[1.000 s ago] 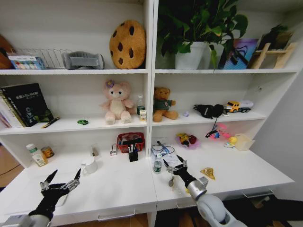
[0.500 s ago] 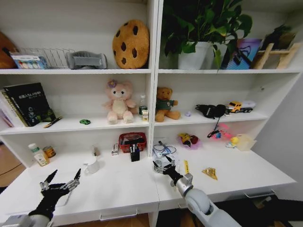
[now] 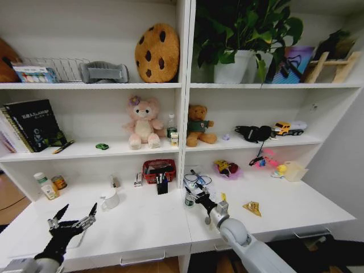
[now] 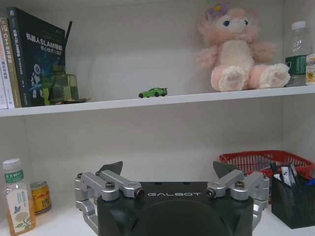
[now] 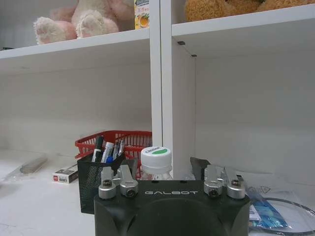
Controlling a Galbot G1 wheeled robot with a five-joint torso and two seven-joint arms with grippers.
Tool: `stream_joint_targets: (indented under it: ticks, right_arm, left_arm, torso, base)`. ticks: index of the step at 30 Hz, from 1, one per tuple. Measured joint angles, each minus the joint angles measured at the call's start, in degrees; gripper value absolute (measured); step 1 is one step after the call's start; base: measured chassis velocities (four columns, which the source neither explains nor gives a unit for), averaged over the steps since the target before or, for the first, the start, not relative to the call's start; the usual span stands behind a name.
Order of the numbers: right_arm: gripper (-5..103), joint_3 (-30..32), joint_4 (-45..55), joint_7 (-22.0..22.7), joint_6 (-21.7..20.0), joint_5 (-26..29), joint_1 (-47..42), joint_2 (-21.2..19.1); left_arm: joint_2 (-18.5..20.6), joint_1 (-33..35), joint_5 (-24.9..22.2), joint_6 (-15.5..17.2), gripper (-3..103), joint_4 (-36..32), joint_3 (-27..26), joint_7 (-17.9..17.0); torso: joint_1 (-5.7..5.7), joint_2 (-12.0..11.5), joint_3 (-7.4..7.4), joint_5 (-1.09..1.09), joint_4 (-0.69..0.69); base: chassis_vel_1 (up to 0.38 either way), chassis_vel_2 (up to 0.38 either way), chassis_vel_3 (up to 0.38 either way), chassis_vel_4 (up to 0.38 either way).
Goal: Organize the objects on the table.
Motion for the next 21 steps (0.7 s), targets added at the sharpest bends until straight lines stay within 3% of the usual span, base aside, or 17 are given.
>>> stream_joint_targets:
  ticks: [1, 9, 21]
  right_arm:
    - [64, 0.0, 0.0, 0.0, 0.0, 0.0, 0.0, 0.0]
    - [31, 0.5, 1.2, -0.5, 0.0, 0.2, -2.0, -0.3]
    - [29, 3.8, 7.9, -0.3, 0.3, 1.9, -6.3, -2.1]
  left_arm:
    - [0.0, 0.0, 0.0, 0.0, 100, 0.0, 0.0, 0.0]
    - [0.0, 0.0, 0.0, 0.0, 100, 0.0, 0.0, 0.0]
    - [0.0, 0.0, 0.0, 0.0, 100, 0.0, 0.0, 0.0]
  torso:
    - [0.0, 0.0, 0.0, 0.0, 0.0]
    - [0.0, 0.0, 0.0, 0.0, 0.0]
    - [0.0, 0.0, 0.0, 0.0, 0.01]
  base:
    - [0.0, 0.0, 0.0, 0.0]
    - [0.0, 0.0, 0.0, 0.0]
    - [0.0, 0.0, 0.0, 0.0]
